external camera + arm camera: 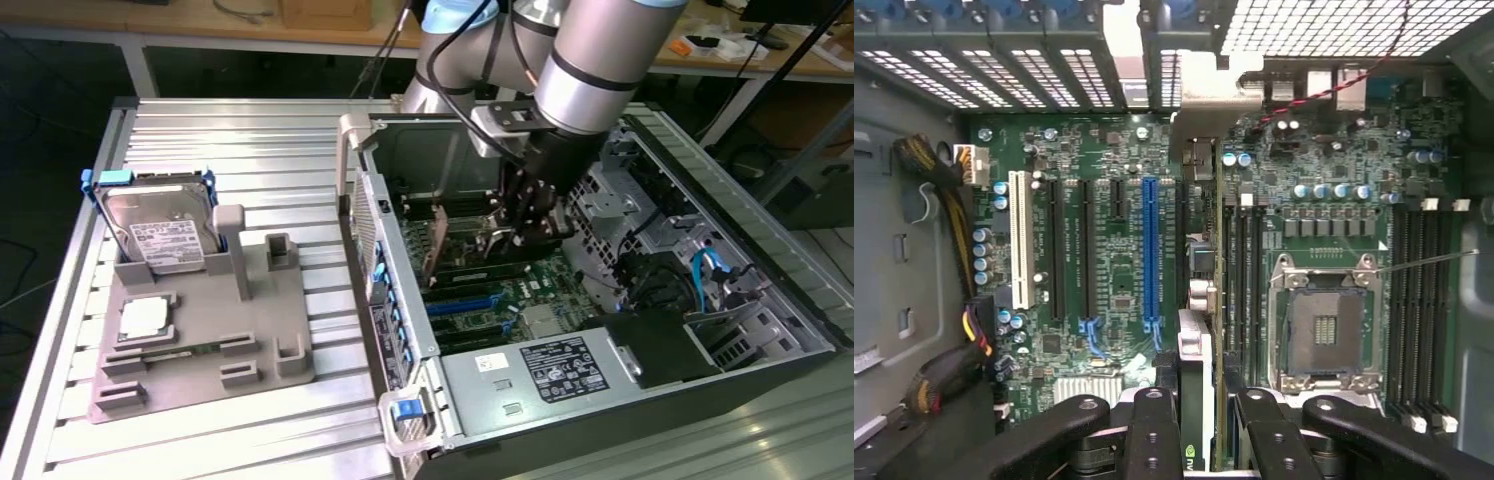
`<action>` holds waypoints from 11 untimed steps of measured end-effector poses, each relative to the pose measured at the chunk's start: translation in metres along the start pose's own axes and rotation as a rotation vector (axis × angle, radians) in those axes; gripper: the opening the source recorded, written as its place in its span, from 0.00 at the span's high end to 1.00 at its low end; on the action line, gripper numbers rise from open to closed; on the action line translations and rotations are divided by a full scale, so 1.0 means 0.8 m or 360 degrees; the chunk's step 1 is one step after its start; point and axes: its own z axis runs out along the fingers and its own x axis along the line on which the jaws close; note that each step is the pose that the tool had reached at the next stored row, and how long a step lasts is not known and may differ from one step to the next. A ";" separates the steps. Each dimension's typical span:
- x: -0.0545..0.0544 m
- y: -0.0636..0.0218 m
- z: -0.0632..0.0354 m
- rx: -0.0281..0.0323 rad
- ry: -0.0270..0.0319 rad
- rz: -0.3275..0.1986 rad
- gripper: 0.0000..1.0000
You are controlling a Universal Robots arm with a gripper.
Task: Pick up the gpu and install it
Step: 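Insert the gpu into the slot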
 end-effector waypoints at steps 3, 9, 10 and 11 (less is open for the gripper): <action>0.002 0.003 0.003 0.00004 0.00050 0.0000 0.73; 0.003 0.023 0.014 0.00006 0.00051 0.0000 0.73; 0.003 0.024 0.015 0.00007 0.00052 0.0000 0.73; 0.004 0.024 0.016 0.00006 0.00052 0.0000 0.73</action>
